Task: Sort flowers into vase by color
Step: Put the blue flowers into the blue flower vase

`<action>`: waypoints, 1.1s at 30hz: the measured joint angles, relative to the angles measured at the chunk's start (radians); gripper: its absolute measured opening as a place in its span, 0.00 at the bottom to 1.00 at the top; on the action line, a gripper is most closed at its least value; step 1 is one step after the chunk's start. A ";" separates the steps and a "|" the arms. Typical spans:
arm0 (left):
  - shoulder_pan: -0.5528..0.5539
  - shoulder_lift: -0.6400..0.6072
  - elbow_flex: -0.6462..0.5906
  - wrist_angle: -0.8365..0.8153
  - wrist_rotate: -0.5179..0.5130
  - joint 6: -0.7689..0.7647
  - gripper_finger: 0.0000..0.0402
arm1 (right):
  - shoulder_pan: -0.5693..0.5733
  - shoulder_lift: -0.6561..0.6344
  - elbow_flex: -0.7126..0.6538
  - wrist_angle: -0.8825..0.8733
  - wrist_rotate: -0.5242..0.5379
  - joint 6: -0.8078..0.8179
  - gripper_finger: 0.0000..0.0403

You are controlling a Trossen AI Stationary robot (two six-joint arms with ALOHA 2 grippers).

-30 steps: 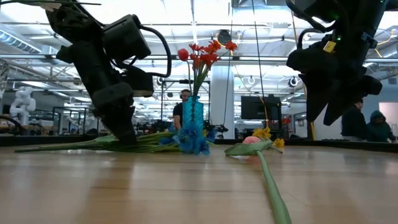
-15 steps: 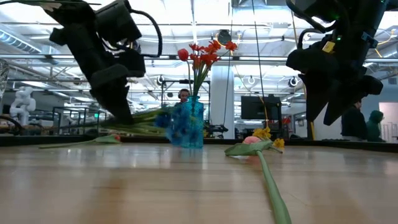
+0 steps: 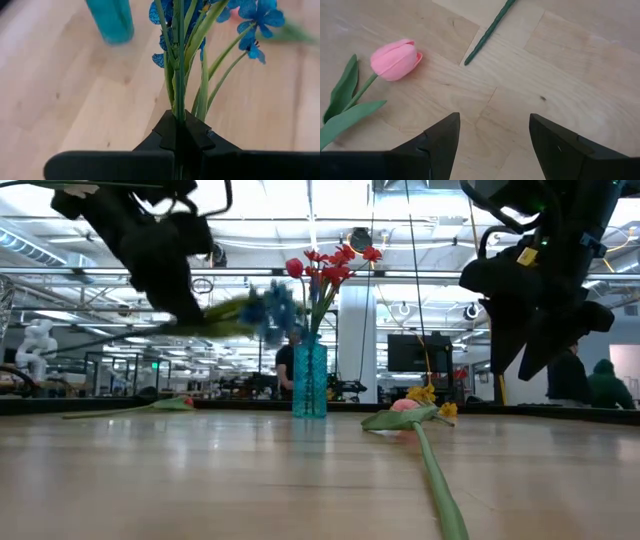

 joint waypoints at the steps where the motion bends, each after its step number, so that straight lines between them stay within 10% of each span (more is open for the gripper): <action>1: 0.000 -0.023 0.000 -0.002 0.000 0.002 0.02 | 0.000 0.000 0.000 -0.001 0.003 0.000 0.57; 19: 0.000 -0.372 0.001 0.011 -0.242 0.025 0.02 | 0.000 0.000 0.000 -0.001 0.009 0.000 0.57; 33: -0.001 -0.420 -0.067 0.429 -0.343 0.176 0.02 | 0.004 0.009 0.000 0.035 0.064 0.000 0.57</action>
